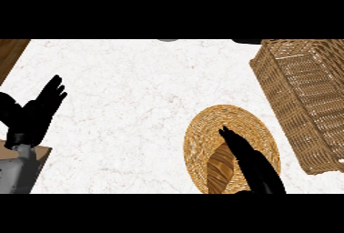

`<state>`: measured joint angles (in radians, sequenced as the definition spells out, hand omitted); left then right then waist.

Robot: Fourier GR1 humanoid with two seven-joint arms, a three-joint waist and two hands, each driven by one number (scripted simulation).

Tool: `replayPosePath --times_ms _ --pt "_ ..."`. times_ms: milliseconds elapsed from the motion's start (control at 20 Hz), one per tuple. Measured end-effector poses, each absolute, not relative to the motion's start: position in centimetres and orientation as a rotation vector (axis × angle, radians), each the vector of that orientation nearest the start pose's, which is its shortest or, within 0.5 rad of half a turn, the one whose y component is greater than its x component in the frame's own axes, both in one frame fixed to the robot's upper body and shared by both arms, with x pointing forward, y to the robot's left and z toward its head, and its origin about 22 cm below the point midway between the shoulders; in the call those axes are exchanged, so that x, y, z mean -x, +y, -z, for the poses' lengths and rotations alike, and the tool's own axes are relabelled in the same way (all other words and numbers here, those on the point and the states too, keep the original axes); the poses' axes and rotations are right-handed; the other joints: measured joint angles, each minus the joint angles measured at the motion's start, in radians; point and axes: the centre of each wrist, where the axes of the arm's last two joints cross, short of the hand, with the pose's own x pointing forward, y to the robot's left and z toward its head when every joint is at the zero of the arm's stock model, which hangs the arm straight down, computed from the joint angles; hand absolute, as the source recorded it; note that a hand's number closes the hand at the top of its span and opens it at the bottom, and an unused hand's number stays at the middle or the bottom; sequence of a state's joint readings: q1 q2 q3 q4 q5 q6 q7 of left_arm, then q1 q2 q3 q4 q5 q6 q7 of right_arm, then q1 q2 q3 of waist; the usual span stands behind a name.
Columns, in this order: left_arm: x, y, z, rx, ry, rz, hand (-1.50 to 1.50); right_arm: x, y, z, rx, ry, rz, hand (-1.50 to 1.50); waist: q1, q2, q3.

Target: Pick the croissant from the placemat and place it in the basket

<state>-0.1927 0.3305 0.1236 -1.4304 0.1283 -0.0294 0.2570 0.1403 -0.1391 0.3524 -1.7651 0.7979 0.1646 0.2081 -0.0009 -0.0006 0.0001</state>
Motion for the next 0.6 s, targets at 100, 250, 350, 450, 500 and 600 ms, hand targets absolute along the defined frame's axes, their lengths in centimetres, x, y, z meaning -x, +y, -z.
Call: replayPosePath --times_ms 100,250,350,450,500,600 --pt "-28.9 31.9 -5.0 -0.192 -1.382 0.071 0.0 -19.6 -18.6 -1.2 0.474 -1.314 -0.984 -1.5 0.0 0.0 0.0" --pt "-28.7 31.7 -4.1 -0.194 -1.387 0.068 0.0 -19.6 -18.5 -0.6 0.497 -1.3 -0.992 -1.5 -0.001 0.0 0.0" --pt "-29.1 31.7 -3.9 -0.194 -1.383 0.068 0.0 -19.3 -17.7 -0.2 0.502 -1.292 -1.01 1.5 -0.001 0.0 0.0" --pt "-29.2 31.3 -4.0 -0.196 -1.386 0.072 0.0 -19.6 -17.7 -0.3 0.515 -1.28 -1.06 1.5 0.0 0.0 0.0" --pt "-29.0 31.4 -3.8 -0.194 -1.384 0.074 0.0 -19.5 -17.6 -0.1 0.527 -1.28 -1.084 1.5 0.0 -0.001 -0.001" --pt "-29.0 31.4 -3.5 -0.193 -1.386 0.075 0.0 -19.8 -17.3 0.5 0.547 -1.297 -1.112 1.5 0.0 -0.006 -0.005"
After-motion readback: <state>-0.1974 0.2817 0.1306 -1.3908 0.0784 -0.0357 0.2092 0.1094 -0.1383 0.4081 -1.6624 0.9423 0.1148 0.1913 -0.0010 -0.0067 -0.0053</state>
